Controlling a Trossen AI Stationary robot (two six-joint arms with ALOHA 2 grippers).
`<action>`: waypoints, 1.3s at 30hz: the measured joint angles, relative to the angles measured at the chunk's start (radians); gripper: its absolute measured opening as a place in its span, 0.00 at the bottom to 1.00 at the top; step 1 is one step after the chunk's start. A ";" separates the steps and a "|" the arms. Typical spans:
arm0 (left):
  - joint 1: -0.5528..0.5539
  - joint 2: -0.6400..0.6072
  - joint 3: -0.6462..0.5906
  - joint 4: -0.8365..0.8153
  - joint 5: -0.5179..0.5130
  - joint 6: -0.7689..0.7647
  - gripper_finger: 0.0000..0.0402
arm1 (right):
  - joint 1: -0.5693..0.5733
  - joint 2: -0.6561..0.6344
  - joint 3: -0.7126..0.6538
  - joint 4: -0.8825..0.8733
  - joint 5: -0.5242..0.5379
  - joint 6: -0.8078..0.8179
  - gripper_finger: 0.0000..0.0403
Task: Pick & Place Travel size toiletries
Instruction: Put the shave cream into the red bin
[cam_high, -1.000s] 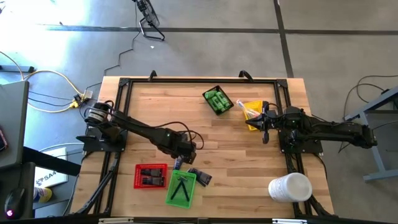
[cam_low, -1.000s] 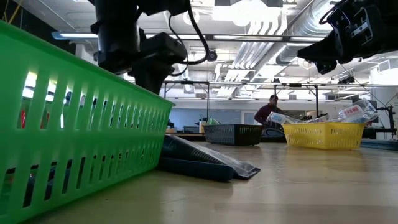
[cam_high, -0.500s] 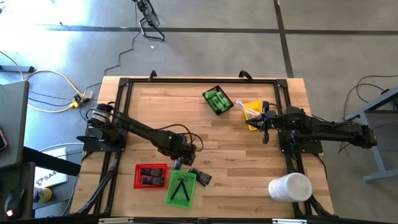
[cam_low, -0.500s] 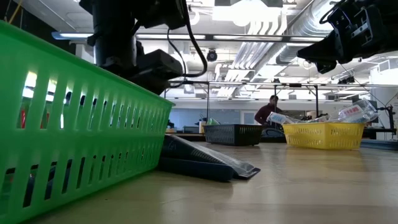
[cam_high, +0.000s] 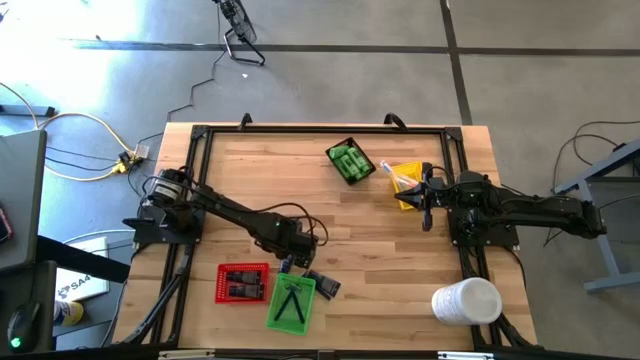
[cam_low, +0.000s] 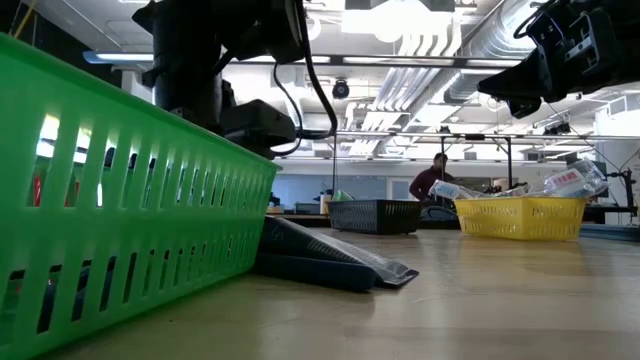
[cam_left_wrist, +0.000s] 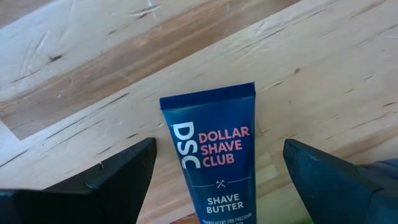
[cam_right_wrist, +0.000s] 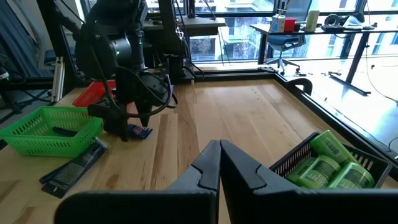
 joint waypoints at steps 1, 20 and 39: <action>0.000 0.000 0.000 -0.001 0.001 0.000 0.86 | 0.000 0.000 0.000 0.000 0.000 0.000 0.01; 0.002 0.001 -0.003 -0.029 0.001 0.000 0.57 | 0.000 0.000 0.000 0.000 0.000 0.000 0.01; 0.002 0.002 -0.003 -0.039 -0.002 0.004 0.50 | 0.000 0.000 0.000 0.000 0.000 -0.003 0.01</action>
